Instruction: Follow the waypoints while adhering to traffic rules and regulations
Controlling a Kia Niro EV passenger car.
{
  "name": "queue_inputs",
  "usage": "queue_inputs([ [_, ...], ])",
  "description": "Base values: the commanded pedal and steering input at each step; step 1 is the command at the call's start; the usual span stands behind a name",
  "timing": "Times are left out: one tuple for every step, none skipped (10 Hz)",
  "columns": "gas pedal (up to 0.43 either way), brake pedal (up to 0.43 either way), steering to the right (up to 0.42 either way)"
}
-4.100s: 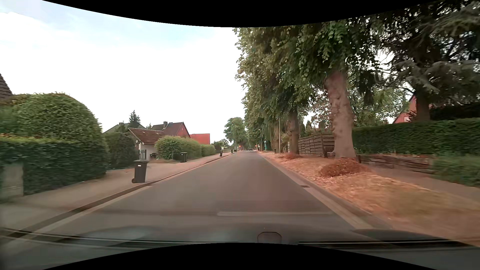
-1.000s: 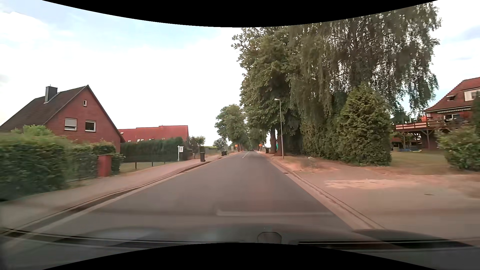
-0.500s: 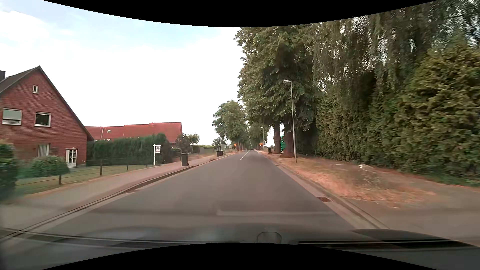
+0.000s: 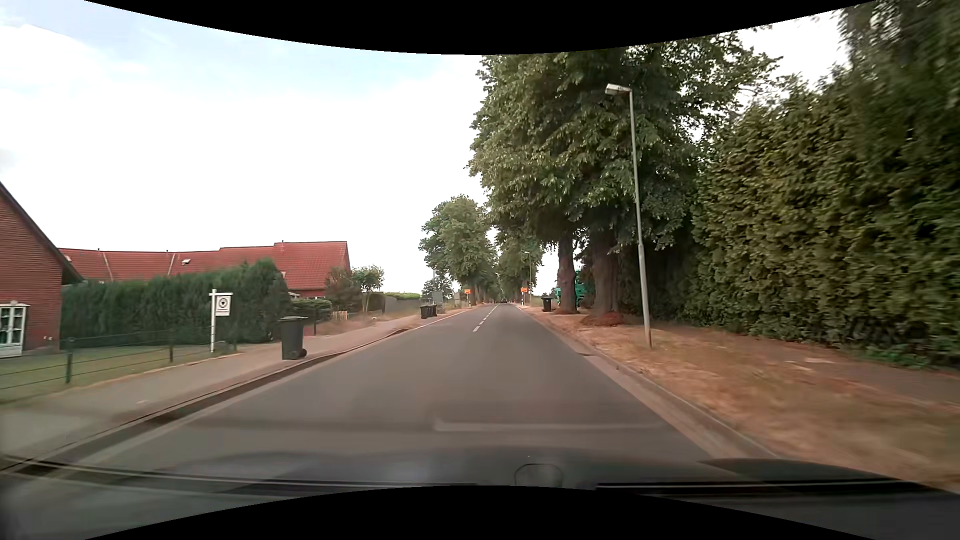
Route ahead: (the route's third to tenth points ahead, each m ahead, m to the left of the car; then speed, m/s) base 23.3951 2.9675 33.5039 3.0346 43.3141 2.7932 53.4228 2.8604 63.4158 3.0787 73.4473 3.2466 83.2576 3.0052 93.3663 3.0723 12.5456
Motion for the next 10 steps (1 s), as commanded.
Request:
queue_inputs([
  [0.15,0.0,-0.003],
  [0.15,0.0,-0.003],
  [0.15,0.0,-0.003],
  [0.15,0.0,-0.003],
  [0.15,0.0,-0.003],
  [0.15,0.0,-0.003],
  [0.15,0.0,-0.003],
  [0.15,0.0,-0.003],
  [0.15,0.0,-0.003],
  [0.15,0.0,-0.003],
])
